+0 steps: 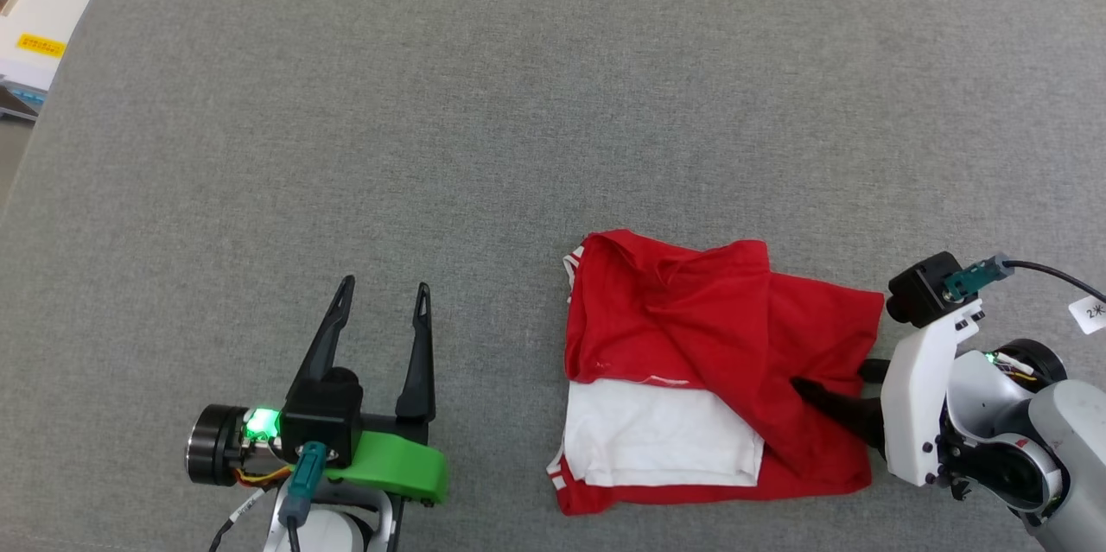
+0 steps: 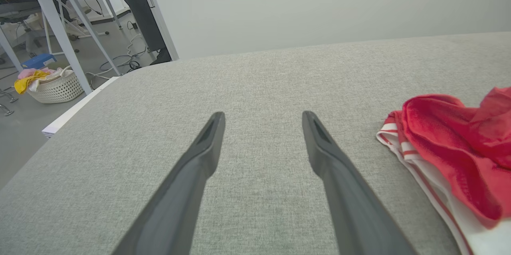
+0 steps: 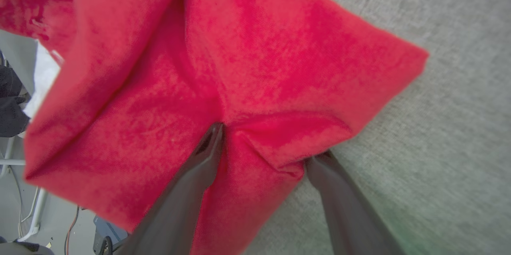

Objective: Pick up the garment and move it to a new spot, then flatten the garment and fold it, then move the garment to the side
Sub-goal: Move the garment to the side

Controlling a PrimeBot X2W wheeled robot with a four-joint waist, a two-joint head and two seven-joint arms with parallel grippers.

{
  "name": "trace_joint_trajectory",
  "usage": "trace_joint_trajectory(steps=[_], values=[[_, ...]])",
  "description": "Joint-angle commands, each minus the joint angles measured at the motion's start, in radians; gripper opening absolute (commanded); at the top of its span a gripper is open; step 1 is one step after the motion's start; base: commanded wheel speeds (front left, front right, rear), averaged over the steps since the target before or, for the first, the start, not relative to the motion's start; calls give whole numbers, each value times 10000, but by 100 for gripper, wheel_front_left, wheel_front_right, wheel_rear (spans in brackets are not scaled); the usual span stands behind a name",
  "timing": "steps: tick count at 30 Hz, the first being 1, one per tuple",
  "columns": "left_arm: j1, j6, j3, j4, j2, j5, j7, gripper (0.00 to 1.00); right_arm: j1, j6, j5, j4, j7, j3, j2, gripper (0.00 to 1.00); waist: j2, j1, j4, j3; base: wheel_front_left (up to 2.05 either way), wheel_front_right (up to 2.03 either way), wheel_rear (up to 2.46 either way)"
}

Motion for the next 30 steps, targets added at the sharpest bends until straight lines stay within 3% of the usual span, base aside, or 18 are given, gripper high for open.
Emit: trace_joint_trajectory(steps=[1, 2, 15, 23, 25, 26, 30], values=[[-87, 17, 24, 31, -50, 54, -59, 100, 277, -11, 120, 449, -93, 575, 357, 4, 0, 0, -60, -80, 0, 0, 0], [-64, 23, 30, 45, -53, 51, -59, 100, 210, -11, 139, 414, -247, 608, 304, 0, 0, 0, -89, -122, 0, 0, 0], [296, 28, 72, 70, -30, 37, -59, 100, -1179, -11, -868, -757, -2134, 663, -1091, 0, 0, 0, -1113, -783, 0, 0, 0], [462, 78, 203, -61, 53, 59, -59, 100, -1663, -11, -1870, -1642, -2431, 703, -2012, 0, 0, 0, -2518, -802, 0, 0, 0], [454, 80, 226, -116, 87, 77, -59, 100, -1711, -11, -2029, -1744, -2492, 663, -2111, 0, 0, 0, -2826, -761, 0, 0, 0], [408, 70, 262, -202, 185, 124, -59, 100, -1736, -11, -2046, -1850, -2608, 473, -2141, 0, 0, 0, -3341, -635, 0, 0, 0], [258, 52, 328, -337, 371, 190, -59, 100, -1789, -11, -2074, -1897, -2752, 181, -2171, 0, 0, 0, -3872, -312, 0, 0, 0]])
